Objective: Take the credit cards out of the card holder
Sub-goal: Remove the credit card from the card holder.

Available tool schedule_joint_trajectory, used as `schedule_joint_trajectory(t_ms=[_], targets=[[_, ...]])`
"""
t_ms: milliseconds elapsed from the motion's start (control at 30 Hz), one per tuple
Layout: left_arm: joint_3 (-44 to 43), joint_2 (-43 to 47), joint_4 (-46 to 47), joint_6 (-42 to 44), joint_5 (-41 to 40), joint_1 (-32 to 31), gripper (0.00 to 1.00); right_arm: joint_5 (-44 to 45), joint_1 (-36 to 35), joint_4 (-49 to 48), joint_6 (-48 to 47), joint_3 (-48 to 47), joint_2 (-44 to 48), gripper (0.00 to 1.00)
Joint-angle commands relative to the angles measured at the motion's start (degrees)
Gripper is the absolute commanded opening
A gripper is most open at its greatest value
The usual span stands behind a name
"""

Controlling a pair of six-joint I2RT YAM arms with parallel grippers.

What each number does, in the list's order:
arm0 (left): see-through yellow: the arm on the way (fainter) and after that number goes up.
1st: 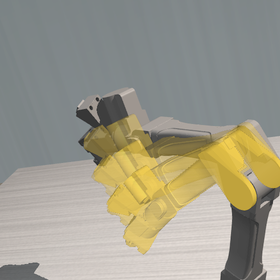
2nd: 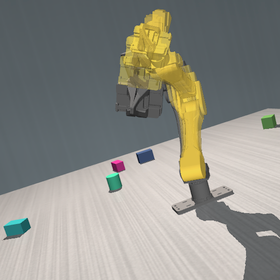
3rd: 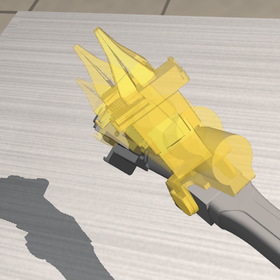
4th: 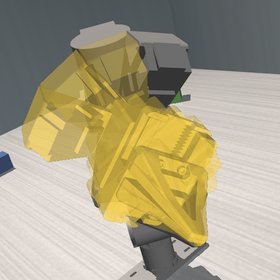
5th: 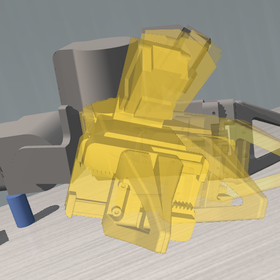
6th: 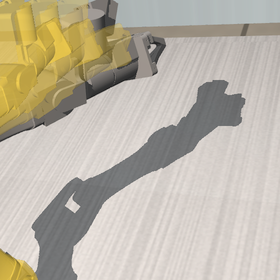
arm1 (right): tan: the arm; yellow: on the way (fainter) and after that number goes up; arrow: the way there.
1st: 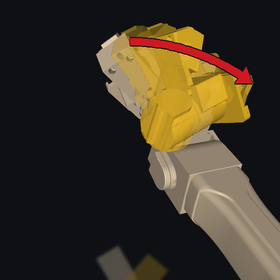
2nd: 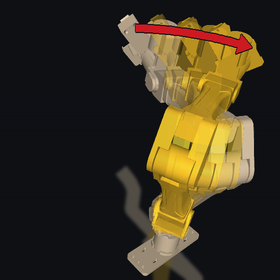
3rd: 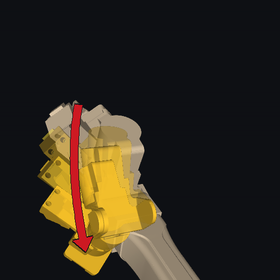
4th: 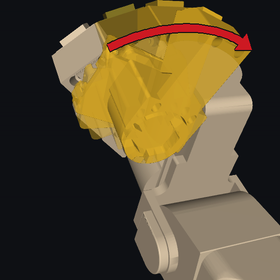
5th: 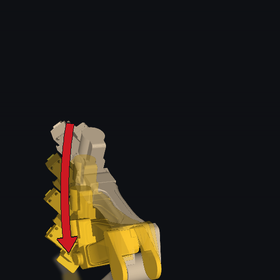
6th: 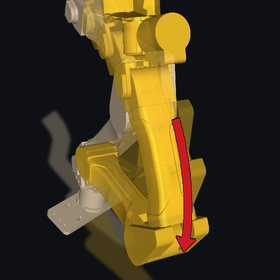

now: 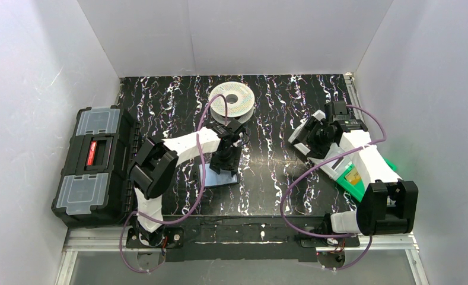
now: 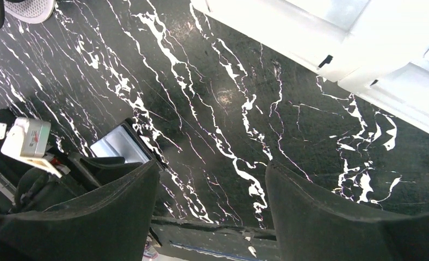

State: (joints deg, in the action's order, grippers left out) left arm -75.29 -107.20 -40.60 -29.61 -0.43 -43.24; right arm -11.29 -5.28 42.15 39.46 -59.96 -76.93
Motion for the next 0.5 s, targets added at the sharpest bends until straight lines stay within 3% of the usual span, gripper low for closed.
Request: schedule_joint_trajectory(t_ms=[0, 267, 467], targets=[[-0.44, -1.34, -1.94, 0.5, -3.53, -0.06, 0.54, -2.55, -0.25, -3.02, 0.13, 0.78, 1.6, 0.79], [1.4, -4.47, -1.92, 0.75, -4.92, -0.83, 0.44, -2.95, -2.36, -3.4, 0.94, 0.59, 1.78, 0.79], [1.71, -6.5, -2.24, 0.69, -5.73, -0.77, 0.21, -3.27, -7.98, -5.03, 2.84, 0.74, 0.41, 0.79]])
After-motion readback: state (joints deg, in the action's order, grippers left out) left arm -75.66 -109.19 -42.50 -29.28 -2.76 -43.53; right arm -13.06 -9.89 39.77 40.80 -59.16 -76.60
